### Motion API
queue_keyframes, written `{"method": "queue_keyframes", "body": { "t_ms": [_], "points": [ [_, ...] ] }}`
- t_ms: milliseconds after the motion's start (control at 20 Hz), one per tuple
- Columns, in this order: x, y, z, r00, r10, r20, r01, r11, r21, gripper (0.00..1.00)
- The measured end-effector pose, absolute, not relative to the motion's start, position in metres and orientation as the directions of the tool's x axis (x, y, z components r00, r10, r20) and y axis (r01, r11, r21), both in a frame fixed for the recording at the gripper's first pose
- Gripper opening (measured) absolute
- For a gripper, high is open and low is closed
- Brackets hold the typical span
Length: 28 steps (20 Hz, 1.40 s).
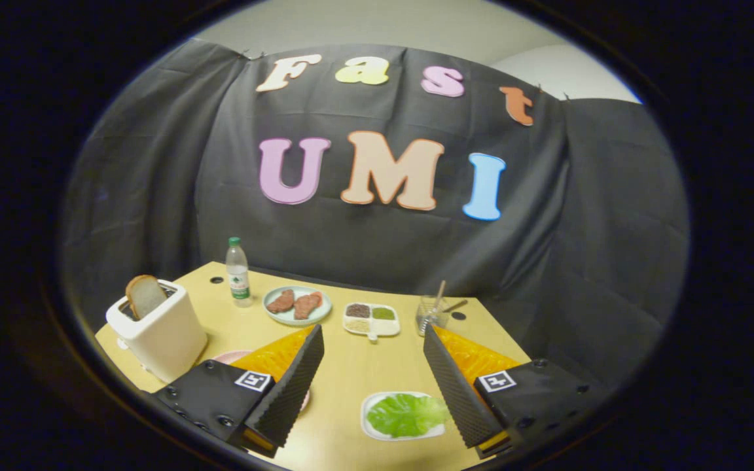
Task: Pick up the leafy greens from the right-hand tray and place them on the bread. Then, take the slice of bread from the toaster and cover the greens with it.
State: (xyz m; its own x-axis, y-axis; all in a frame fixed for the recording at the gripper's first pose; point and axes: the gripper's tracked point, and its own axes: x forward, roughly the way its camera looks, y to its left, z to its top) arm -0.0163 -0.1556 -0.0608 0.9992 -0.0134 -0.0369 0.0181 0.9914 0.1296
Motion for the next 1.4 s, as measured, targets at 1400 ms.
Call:
{"method": "queue_keyframes", "body": {
  "t_ms": [1400],
  "points": [
    [0.067,-0.235,-0.330,0.888,0.209,-0.410,0.132,0.738,0.662,0.78]
  ]
}}
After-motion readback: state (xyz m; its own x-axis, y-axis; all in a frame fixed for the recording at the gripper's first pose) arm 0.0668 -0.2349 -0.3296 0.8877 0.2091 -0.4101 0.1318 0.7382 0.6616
